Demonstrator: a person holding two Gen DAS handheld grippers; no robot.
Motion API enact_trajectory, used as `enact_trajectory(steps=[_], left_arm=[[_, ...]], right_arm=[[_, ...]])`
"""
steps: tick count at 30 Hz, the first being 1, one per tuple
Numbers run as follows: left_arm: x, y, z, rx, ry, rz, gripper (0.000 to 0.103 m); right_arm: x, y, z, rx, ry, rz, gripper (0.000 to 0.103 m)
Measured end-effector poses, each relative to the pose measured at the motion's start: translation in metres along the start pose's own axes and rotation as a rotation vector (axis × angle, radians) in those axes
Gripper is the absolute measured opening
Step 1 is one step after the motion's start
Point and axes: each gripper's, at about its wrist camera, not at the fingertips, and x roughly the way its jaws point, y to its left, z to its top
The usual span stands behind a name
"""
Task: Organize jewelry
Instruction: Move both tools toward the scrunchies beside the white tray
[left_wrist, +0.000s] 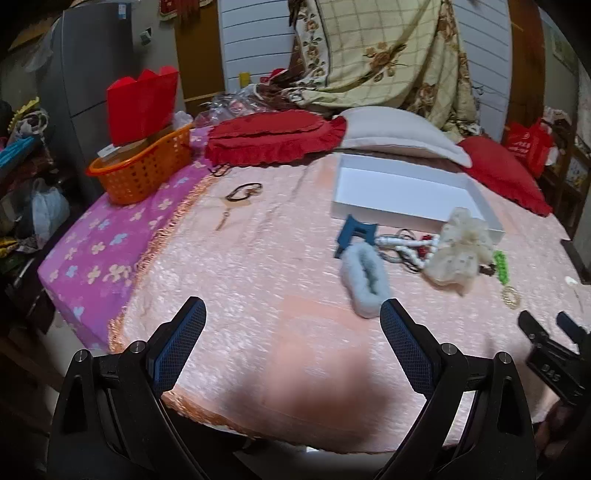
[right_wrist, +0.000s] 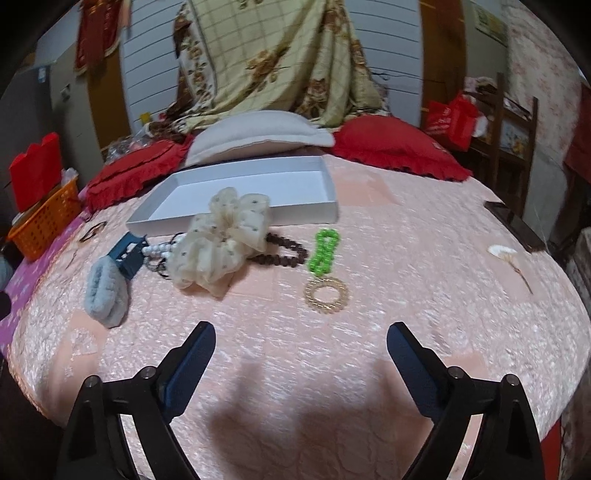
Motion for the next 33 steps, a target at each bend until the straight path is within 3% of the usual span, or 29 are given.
enact_trajectory(steps=[4, 7, 14, 23, 33], left_arm=[[0.01, 0.002, 0.006, 0.042, -0.007, 0.057, 0.096], [0.019, 0.002, 0.014, 0.066, -0.009, 0.09, 0.096], [0.049, 0.0, 0.019, 0.063, 0.092, 0.019, 0.096], [0.076, -0.011, 0.013, 0.088, 0.167, 0.003, 0.096], [0.083, -0.015, 0.008, 0.097, 0.204, 0.012, 0.096]], right_arm=[[0.002, 0.014, 0.01, -0.07, -0.032, -0.013, 0.092], [0.016, 0.03, 0.02, -0.146, -0.006, -0.002, 0.092], [0.033, 0.044, 0.042, -0.133, 0.021, 0.069, 0.092], [0.052, 0.04, 0.043, -0.09, 0.06, 0.075, 0.083], [0.057, 0.026, 0.039, -0.033, 0.081, 0.095, 0.083]])
